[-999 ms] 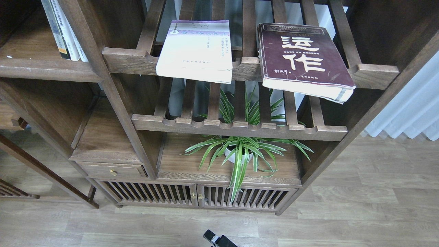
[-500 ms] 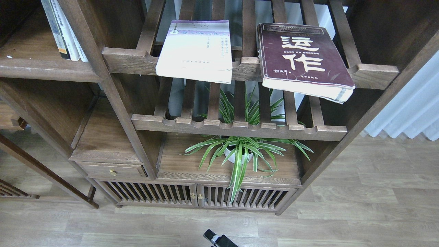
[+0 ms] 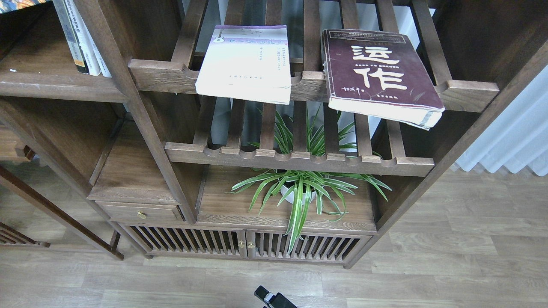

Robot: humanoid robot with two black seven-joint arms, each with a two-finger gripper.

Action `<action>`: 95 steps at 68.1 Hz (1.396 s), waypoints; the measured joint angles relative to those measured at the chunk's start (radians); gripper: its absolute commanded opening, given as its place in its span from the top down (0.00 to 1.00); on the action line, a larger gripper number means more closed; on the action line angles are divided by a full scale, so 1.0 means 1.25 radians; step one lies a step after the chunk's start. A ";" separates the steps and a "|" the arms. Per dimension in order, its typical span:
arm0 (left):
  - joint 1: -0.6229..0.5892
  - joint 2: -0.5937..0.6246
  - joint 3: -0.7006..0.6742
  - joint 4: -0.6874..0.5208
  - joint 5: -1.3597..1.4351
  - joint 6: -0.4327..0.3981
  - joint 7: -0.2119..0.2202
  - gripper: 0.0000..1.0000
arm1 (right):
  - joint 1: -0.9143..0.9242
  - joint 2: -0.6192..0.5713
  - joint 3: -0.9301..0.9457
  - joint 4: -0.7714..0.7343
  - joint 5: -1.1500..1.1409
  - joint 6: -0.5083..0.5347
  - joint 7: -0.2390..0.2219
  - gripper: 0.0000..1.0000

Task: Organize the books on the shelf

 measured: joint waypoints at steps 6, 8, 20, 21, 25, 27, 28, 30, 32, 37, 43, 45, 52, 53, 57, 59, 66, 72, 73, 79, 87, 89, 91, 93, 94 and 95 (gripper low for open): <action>0.012 0.000 0.018 -0.004 0.000 0.000 0.003 0.88 | 0.000 0.000 0.000 0.000 0.000 0.000 -0.001 0.01; 0.012 0.000 0.024 -0.005 0.000 0.000 0.004 0.88 | 0.000 0.000 0.000 0.000 0.000 0.000 -0.001 0.01; 0.000 0.012 0.098 -0.008 0.006 0.000 0.012 0.88 | 0.000 0.000 0.001 0.000 0.000 0.000 -0.001 0.01; -0.003 0.013 0.105 -0.008 0.007 0.000 0.012 0.88 | 0.000 0.000 0.001 0.000 0.000 0.000 -0.001 0.01; -0.015 0.015 0.127 -0.007 0.011 0.000 0.014 0.88 | 0.000 0.000 0.000 0.000 0.000 0.000 -0.001 0.01; -0.023 0.016 0.138 -0.006 0.013 0.000 0.014 0.88 | 0.000 0.000 0.000 0.000 0.000 0.000 -0.001 0.01; -0.030 0.018 0.148 -0.005 0.016 0.000 0.014 0.88 | 0.000 0.000 0.000 0.000 0.000 0.000 -0.001 0.01; -0.038 0.020 0.160 -0.003 0.019 0.000 0.015 0.88 | 0.000 0.000 0.000 0.000 0.000 0.000 -0.001 0.01; -0.048 0.023 0.175 -0.002 0.022 0.000 0.015 0.88 | 0.000 0.000 0.000 0.000 0.000 0.000 -0.001 0.01; -0.070 0.029 0.205 0.001 0.028 0.000 0.015 0.88 | 0.000 0.000 0.000 0.000 0.000 0.000 -0.001 0.01; -0.090 0.032 0.232 0.001 0.030 0.000 0.015 0.87 | 0.000 0.000 0.001 0.000 0.000 0.000 -0.001 0.01; -0.094 0.033 0.239 0.002 0.031 0.000 0.015 0.86 | 0.000 0.000 0.001 0.000 0.000 0.000 -0.001 0.01; -0.099 0.040 0.260 0.002 0.031 0.000 0.015 0.83 | 0.000 0.000 0.002 0.000 0.000 0.000 0.000 0.01; -0.099 0.041 0.261 0.002 0.031 0.000 0.015 0.82 | 0.000 0.000 0.002 0.000 0.000 0.000 0.000 0.01; -0.098 0.047 0.262 0.002 0.031 0.000 0.015 0.73 | 0.000 0.000 0.003 0.000 0.000 0.000 0.000 0.01; -0.097 0.049 0.262 0.002 0.030 0.000 0.015 0.69 | 0.000 0.000 0.003 0.000 0.000 0.000 0.000 0.01; -0.095 0.053 0.254 0.001 0.023 0.000 0.015 0.53 | 0.000 0.000 0.003 0.000 0.000 0.000 0.000 0.01; -0.093 0.061 0.245 0.001 0.020 0.000 0.013 0.44 | 0.000 0.000 0.003 0.000 0.000 0.000 0.000 0.01; -0.093 0.063 0.244 0.000 0.020 0.000 0.012 0.40 | 0.000 0.000 0.003 0.000 0.000 0.000 0.000 0.01; -0.092 0.070 0.235 0.000 0.018 0.000 0.011 0.31 | 0.000 0.000 0.003 0.000 0.000 0.000 0.000 0.01; -0.085 0.073 0.222 0.001 0.010 0.000 0.010 0.31 | 0.000 0.000 0.003 0.000 0.000 0.000 0.000 0.01; -0.083 0.073 0.220 0.001 0.008 0.000 0.010 0.31 | 0.000 0.000 0.003 0.000 0.000 0.000 0.000 0.01; -0.081 0.074 0.218 0.001 0.005 0.000 0.010 0.31 | 0.000 0.000 0.003 0.000 0.000 0.000 0.000 0.01; -0.079 0.075 0.215 0.001 0.002 0.000 0.010 0.31 | 0.000 0.000 0.003 0.000 0.000 0.000 0.000 0.01; -0.077 0.076 0.213 0.001 -0.001 0.000 0.010 0.31 | 0.000 0.000 0.003 0.000 0.000 0.000 0.000 0.01; -0.075 0.077 0.211 0.001 -0.003 0.000 0.010 0.30 | 0.000 0.000 0.003 0.000 0.000 0.000 0.000 0.01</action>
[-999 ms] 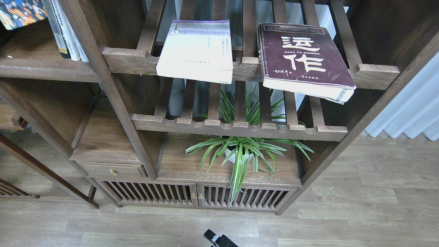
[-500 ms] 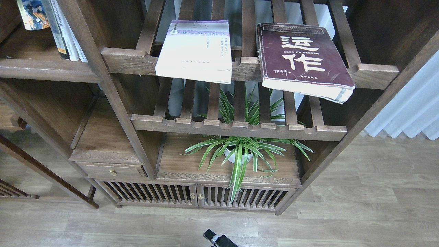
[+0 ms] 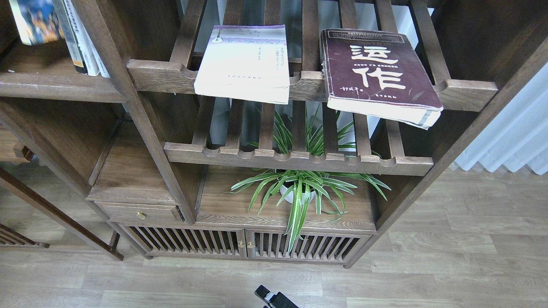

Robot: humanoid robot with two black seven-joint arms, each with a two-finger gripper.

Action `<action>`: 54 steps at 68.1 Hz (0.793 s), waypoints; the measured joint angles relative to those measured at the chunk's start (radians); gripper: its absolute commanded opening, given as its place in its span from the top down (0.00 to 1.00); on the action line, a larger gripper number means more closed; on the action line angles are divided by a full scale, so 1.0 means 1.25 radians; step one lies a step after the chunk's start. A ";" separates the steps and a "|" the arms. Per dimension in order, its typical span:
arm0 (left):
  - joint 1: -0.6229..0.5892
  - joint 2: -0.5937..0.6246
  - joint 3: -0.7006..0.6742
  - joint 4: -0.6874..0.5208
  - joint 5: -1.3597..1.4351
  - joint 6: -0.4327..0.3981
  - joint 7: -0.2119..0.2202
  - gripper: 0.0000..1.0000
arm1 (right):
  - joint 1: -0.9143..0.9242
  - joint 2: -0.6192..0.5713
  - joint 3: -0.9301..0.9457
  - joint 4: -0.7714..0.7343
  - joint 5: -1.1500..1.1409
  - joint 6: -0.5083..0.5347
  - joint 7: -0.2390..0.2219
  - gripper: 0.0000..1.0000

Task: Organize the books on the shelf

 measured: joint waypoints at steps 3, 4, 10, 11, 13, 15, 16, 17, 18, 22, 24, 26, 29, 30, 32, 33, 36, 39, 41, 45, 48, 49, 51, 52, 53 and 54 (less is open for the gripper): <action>0.012 0.008 -0.012 -0.001 -0.014 0.000 0.000 0.30 | 0.000 0.000 0.005 0.000 0.000 0.000 0.000 0.01; 0.014 0.009 -0.014 -0.001 -0.016 0.000 0.000 0.30 | 0.000 0.000 0.006 0.000 0.000 0.000 0.000 0.01; 0.032 0.020 -0.027 -0.007 -0.031 0.000 0.000 0.29 | 0.000 0.000 0.018 0.000 0.002 0.000 0.000 0.01; 0.036 0.023 -0.030 -0.008 -0.035 0.000 0.000 0.29 | 0.000 0.000 0.020 0.000 0.003 0.000 0.000 0.01; 0.043 0.026 -0.036 -0.011 -0.041 0.000 0.000 0.29 | 0.000 0.000 0.024 0.000 0.005 0.000 0.000 0.01; 0.052 0.031 -0.044 -0.017 -0.049 0.000 0.000 0.29 | 0.000 0.000 0.027 0.000 0.006 0.000 0.000 0.01; 0.057 0.034 -0.048 -0.020 -0.054 0.000 0.000 0.29 | 0.001 0.000 0.029 0.000 0.007 0.000 0.000 0.01; 0.062 0.036 -0.052 -0.024 -0.058 0.000 0.000 0.29 | 0.001 0.000 0.030 0.001 0.008 0.000 0.000 0.01; 0.066 0.038 -0.055 -0.026 -0.061 0.000 0.000 0.29 | 0.001 0.000 0.030 0.001 0.009 0.000 0.000 0.01; 0.093 0.049 -0.076 -0.044 -0.076 0.000 0.000 0.29 | 0.002 0.000 0.032 0.003 0.012 0.000 0.000 0.01; 0.106 0.054 -0.088 -0.054 -0.083 0.000 0.000 0.29 | 0.002 0.000 0.033 0.004 0.012 0.000 0.000 0.01; 0.120 0.058 -0.099 -0.065 -0.088 0.000 0.000 0.29 | 0.002 0.000 0.033 0.004 0.013 0.000 0.000 0.01; 0.142 0.062 -0.117 -0.079 -0.095 0.000 0.000 0.29 | 0.002 0.000 0.033 0.005 0.013 0.000 0.000 0.01; 0.150 0.063 -0.124 -0.085 -0.097 0.000 0.001 0.29 | 0.002 0.000 0.033 0.005 0.013 0.000 0.000 0.01; 0.167 0.064 -0.138 -0.096 -0.101 0.000 0.001 0.29 | 0.002 0.000 0.033 0.006 0.013 0.000 0.000 0.01; 0.173 0.065 -0.143 -0.100 -0.102 0.000 0.002 0.29 | 0.003 0.000 0.034 0.006 0.013 0.000 0.000 0.01; 0.197 0.066 -0.161 -0.112 -0.105 0.000 0.003 0.28 | 0.003 0.000 0.034 0.006 0.013 0.000 0.000 0.01; 0.228 0.066 -0.182 -0.127 -0.109 0.000 0.003 0.28 | 0.003 0.000 0.036 0.006 0.014 0.000 0.000 0.01; 0.242 0.067 -0.192 -0.135 -0.113 0.000 0.003 0.28 | 0.003 0.000 0.037 0.006 0.014 0.000 0.000 0.01; 0.271 0.067 -0.209 -0.153 -0.126 0.000 0.003 0.28 | 0.004 0.000 0.045 0.006 0.015 0.000 0.000 0.01; 0.299 0.067 -0.220 -0.173 -0.142 0.000 0.004 0.27 | 0.004 0.000 0.052 0.006 0.015 0.000 0.000 0.01; 0.330 0.068 -0.230 -0.200 -0.162 0.000 0.004 0.27 | 0.004 0.000 0.059 0.007 0.015 0.000 0.000 0.01; 0.343 0.068 -0.235 -0.212 -0.169 0.000 0.005 0.27 | 0.005 0.000 0.062 0.009 0.015 0.000 0.000 0.01; 0.348 0.068 -0.236 -0.216 -0.172 0.000 0.005 0.27 | 0.005 0.000 0.064 0.010 0.015 0.000 0.000 0.01; 0.358 0.068 -0.241 -0.226 -0.176 0.000 0.005 0.26 | 0.005 0.000 0.066 0.011 0.015 0.000 0.000 0.01; 0.369 0.069 -0.247 -0.237 -0.180 0.000 0.005 0.26 | 0.005 0.000 0.069 0.014 0.015 0.000 0.000 0.01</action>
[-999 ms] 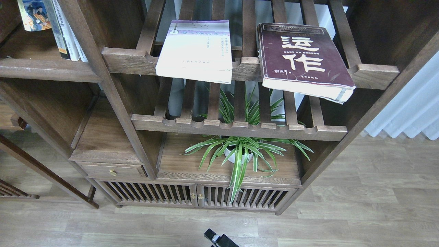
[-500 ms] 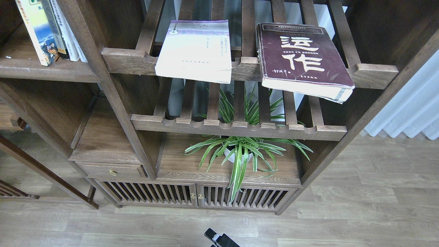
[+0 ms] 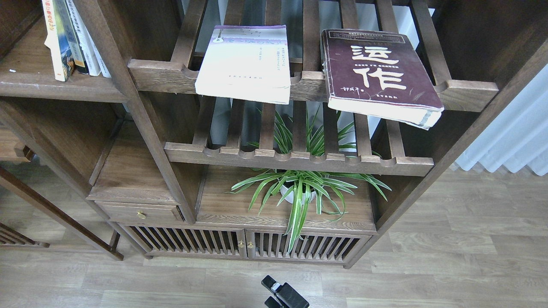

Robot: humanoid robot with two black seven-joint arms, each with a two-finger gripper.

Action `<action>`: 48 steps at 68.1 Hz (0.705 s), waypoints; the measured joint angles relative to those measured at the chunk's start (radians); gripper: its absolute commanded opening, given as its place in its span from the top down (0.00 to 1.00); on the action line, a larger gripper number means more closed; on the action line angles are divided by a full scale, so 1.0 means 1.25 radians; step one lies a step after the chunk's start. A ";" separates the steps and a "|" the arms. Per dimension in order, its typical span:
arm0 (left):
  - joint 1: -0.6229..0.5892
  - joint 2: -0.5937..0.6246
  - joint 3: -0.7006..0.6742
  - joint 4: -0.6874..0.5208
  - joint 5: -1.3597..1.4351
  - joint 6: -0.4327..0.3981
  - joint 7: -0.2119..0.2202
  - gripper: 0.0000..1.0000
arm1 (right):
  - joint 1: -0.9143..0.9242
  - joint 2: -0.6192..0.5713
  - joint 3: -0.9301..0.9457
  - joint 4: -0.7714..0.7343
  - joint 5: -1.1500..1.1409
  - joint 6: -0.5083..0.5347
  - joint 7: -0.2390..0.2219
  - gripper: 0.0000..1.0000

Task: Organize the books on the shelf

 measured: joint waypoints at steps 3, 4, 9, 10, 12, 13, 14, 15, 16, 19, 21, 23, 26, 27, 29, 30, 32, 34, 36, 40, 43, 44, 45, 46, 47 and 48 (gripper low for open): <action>0.030 0.000 -0.014 -0.027 -0.007 0.000 0.000 0.26 | 0.000 0.000 0.006 0.005 0.000 0.000 0.000 0.01; 0.041 0.000 -0.020 -0.036 -0.009 0.000 0.000 0.26 | 0.000 0.000 0.009 0.007 0.000 0.000 0.000 0.01; 0.083 -0.001 -0.040 -0.068 -0.013 0.000 0.000 0.25 | 0.001 0.000 0.022 0.016 0.000 0.000 0.000 0.01; 0.091 -0.001 -0.044 -0.073 -0.014 0.000 0.000 0.24 | 0.002 0.000 0.027 0.018 0.000 0.000 0.000 0.01; 0.105 -0.002 -0.050 -0.082 -0.015 0.000 0.000 0.23 | 0.003 0.000 0.034 0.022 0.000 0.000 0.000 0.01; 0.109 -0.003 -0.052 -0.084 -0.015 0.000 0.000 0.22 | 0.003 0.000 0.038 0.025 0.000 0.000 0.001 0.01; 0.115 -0.004 -0.055 -0.088 -0.016 0.000 0.000 0.22 | 0.004 0.000 0.042 0.027 0.000 0.000 0.001 0.01; 0.120 -0.005 -0.058 -0.092 -0.016 0.000 0.000 0.21 | 0.005 0.000 0.045 0.029 0.000 0.000 0.002 0.01; 0.126 -0.005 -0.061 -0.096 -0.017 0.000 0.000 0.21 | 0.005 0.000 0.050 0.032 0.000 0.000 0.002 0.01; 0.144 -0.008 -0.068 -0.108 -0.018 0.000 0.000 0.20 | 0.008 0.000 0.064 0.042 0.000 0.000 0.003 0.01; 0.155 -0.008 -0.070 -0.117 -0.019 0.000 0.000 0.20 | 0.009 0.000 0.072 0.050 0.000 0.000 0.003 0.01; 0.169 -0.009 -0.072 -0.128 -0.021 0.000 0.000 0.19 | 0.009 0.000 0.082 0.060 0.000 0.000 0.003 0.01; 0.188 -0.011 -0.074 -0.143 -0.026 0.000 0.000 0.18 | 0.010 0.000 0.093 0.075 0.000 0.000 0.004 0.01; 0.195 -0.012 -0.074 -0.147 -0.028 0.000 0.000 0.18 | 0.010 0.000 0.095 0.078 0.000 0.000 0.004 0.01; 0.206 -0.013 -0.074 -0.154 -0.031 0.000 0.000 0.17 | 0.010 0.000 0.101 0.088 0.000 0.000 0.004 0.01; 0.212 -0.014 -0.074 -0.159 -0.033 0.000 0.000 0.17 | 0.010 0.000 0.104 0.094 0.000 0.000 0.004 0.01; 0.223 -0.016 -0.075 -0.165 -0.037 0.000 0.000 0.17 | 0.010 0.000 0.106 0.099 0.000 0.000 0.004 0.01; 0.237 -0.020 -0.075 -0.172 -0.041 0.000 0.000 0.17 | 0.010 0.000 0.108 0.106 0.000 0.000 0.004 0.01; 0.249 -0.024 -0.075 -0.179 -0.043 0.000 0.000 0.17 | 0.010 0.000 0.109 0.112 0.000 0.000 0.004 0.01; 0.274 -0.035 -0.075 -0.192 -0.047 0.000 0.000 0.16 | 0.010 0.000 0.111 0.121 0.000 0.000 0.004 0.01; 0.306 -0.052 -0.077 -0.206 -0.048 0.000 0.000 0.15 | 0.010 0.000 0.113 0.125 0.000 0.000 0.003 0.01; 0.311 -0.054 -0.077 -0.207 -0.048 0.000 0.000 0.14 | 0.011 0.000 0.114 0.125 0.000 0.000 0.003 0.01; 0.317 -0.058 -0.078 -0.210 -0.048 0.000 -0.001 0.14 | 0.011 0.000 0.116 0.125 0.000 0.000 0.003 0.01; 0.323 -0.061 -0.079 -0.212 -0.049 0.000 -0.001 0.14 | 0.011 0.000 0.117 0.126 0.000 0.000 0.003 0.01; 0.330 -0.066 -0.079 -0.214 -0.049 0.000 -0.001 0.14 | 0.011 0.000 0.121 0.127 0.000 0.000 0.002 0.01; 0.337 -0.071 -0.079 -0.215 -0.049 0.000 -0.001 0.14 | 0.011 0.000 0.123 0.127 0.000 0.000 0.003 0.01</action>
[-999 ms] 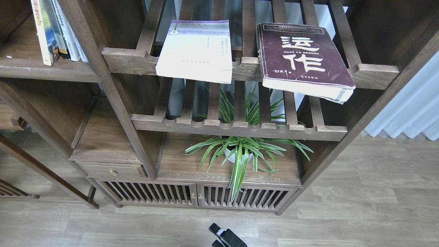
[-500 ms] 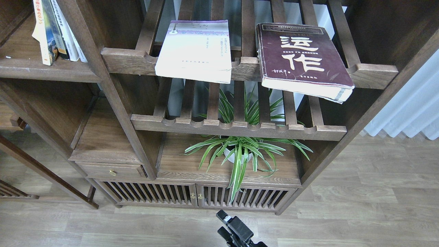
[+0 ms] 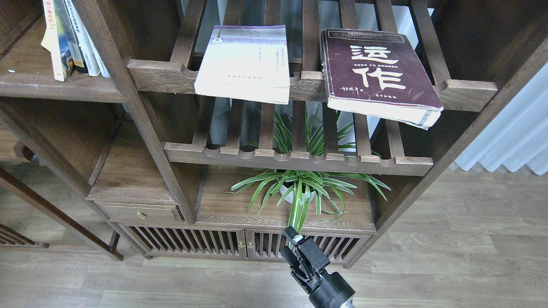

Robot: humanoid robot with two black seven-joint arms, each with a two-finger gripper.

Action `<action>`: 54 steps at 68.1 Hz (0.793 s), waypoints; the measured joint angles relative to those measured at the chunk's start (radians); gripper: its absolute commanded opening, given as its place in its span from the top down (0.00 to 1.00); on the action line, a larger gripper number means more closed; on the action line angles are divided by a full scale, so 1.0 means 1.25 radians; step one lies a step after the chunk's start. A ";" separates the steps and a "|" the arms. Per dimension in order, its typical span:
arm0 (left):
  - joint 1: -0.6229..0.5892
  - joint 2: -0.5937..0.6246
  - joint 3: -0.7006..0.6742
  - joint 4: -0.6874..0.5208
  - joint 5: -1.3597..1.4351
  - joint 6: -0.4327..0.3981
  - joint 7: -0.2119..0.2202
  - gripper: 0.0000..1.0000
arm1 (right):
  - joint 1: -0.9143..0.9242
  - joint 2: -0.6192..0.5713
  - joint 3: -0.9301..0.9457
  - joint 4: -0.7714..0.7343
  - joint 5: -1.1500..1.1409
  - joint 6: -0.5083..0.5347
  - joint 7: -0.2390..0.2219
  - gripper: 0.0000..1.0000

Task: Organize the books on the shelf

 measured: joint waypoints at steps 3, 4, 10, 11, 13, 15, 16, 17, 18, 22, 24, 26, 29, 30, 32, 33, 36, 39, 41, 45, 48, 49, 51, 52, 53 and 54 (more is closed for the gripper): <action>0.020 -0.014 0.000 -0.006 0.000 0.000 0.000 0.14 | 0.000 0.000 0.012 0.005 0.000 0.000 0.000 0.01; 0.024 -0.018 0.000 -0.007 0.000 0.000 0.000 0.14 | 0.000 0.000 0.016 0.007 0.000 0.000 0.000 0.01; 0.057 -0.043 0.001 -0.013 0.000 0.000 0.000 0.14 | -0.002 -0.005 0.041 0.031 0.001 0.000 -0.001 0.01; 0.062 -0.047 0.001 -0.013 0.000 0.000 0.000 0.13 | -0.002 -0.006 0.044 0.035 0.001 0.000 -0.001 0.01; 0.070 -0.054 0.001 -0.013 0.000 0.000 0.000 0.13 | -0.005 -0.013 0.053 0.050 0.002 0.000 0.000 0.01; 0.076 -0.060 0.001 -0.012 0.000 0.000 0.000 0.12 | -0.007 -0.021 0.060 0.067 0.004 0.000 0.000 0.01; 0.079 -0.063 0.002 -0.011 0.001 0.000 0.000 0.12 | -0.008 -0.024 0.062 0.073 0.004 0.000 0.000 0.01; 0.081 -0.065 0.002 -0.011 0.001 0.000 0.000 0.12 | -0.008 -0.026 0.065 0.079 0.004 0.000 0.000 0.01; 0.083 -0.068 0.002 -0.009 0.001 0.000 0.000 0.12 | -0.009 -0.030 0.068 0.089 0.004 0.000 0.000 0.01; 0.093 -0.079 0.003 -0.005 0.001 0.000 0.000 0.12 | -0.011 -0.042 0.085 0.130 0.005 0.000 0.000 0.01; 0.096 -0.082 0.004 -0.004 0.001 0.000 0.000 0.12 | -0.011 -0.046 0.093 0.146 0.005 0.000 0.000 0.01; 0.099 -0.084 0.005 -0.004 0.001 0.000 0.001 0.12 | -0.012 -0.048 0.102 0.161 0.005 0.000 0.000 0.01; 0.104 -0.087 0.005 -0.003 0.002 0.000 0.001 0.11 | -0.013 -0.049 0.115 0.180 0.005 0.000 0.000 0.01; 0.105 -0.088 0.006 -0.003 0.002 0.000 0.001 0.11 | -0.013 -0.050 0.119 0.186 0.005 0.000 0.000 0.01; 0.107 -0.089 0.006 -0.002 0.002 0.000 0.001 0.11 | -0.013 -0.051 0.126 0.198 0.005 0.000 0.000 0.01; 0.108 -0.089 0.006 -0.001 0.002 0.000 0.001 0.11 | -0.013 -0.051 0.128 0.202 0.005 0.000 -0.001 0.01; 0.110 -0.089 0.007 0.002 0.002 0.000 0.001 0.11 | -0.014 -0.052 0.139 0.220 0.005 0.000 0.000 0.02; 0.111 -0.090 0.007 0.007 0.003 0.000 0.001 0.10 | -0.014 -0.054 0.149 0.237 0.005 0.000 0.000 0.02; 0.112 -0.090 0.007 0.014 0.003 0.000 0.001 0.10 | -0.014 -0.058 0.159 0.258 0.002 0.000 0.000 0.03; 0.112 -0.090 0.007 0.017 0.003 0.000 0.001 0.09 | -0.014 -0.060 0.164 0.269 -0.001 0.000 -0.001 0.03; 0.113 -0.090 0.007 0.020 0.003 0.000 0.001 0.09 | -0.012 -0.061 0.174 0.281 -0.004 0.000 -0.002 0.03; 0.113 -0.090 0.007 0.020 0.003 0.000 0.001 0.09 | -0.010 -0.062 0.179 0.284 -0.004 0.000 -0.002 0.03; 0.114 -0.090 0.007 0.021 0.003 0.000 0.001 0.08 | -0.008 -0.064 0.189 0.291 -0.005 0.000 -0.003 0.03; 0.115 -0.090 0.007 0.021 0.003 0.000 0.001 0.08 | -0.007 -0.064 0.193 0.292 -0.006 0.000 -0.003 0.03; 0.116 -0.090 0.007 0.021 0.003 0.000 0.001 0.08 | -0.006 -0.065 0.199 0.294 -0.007 0.000 -0.003 0.03; 0.116 -0.090 0.007 0.021 0.003 0.000 0.001 0.07 | -0.004 -0.066 0.204 0.296 -0.007 0.000 -0.004 0.03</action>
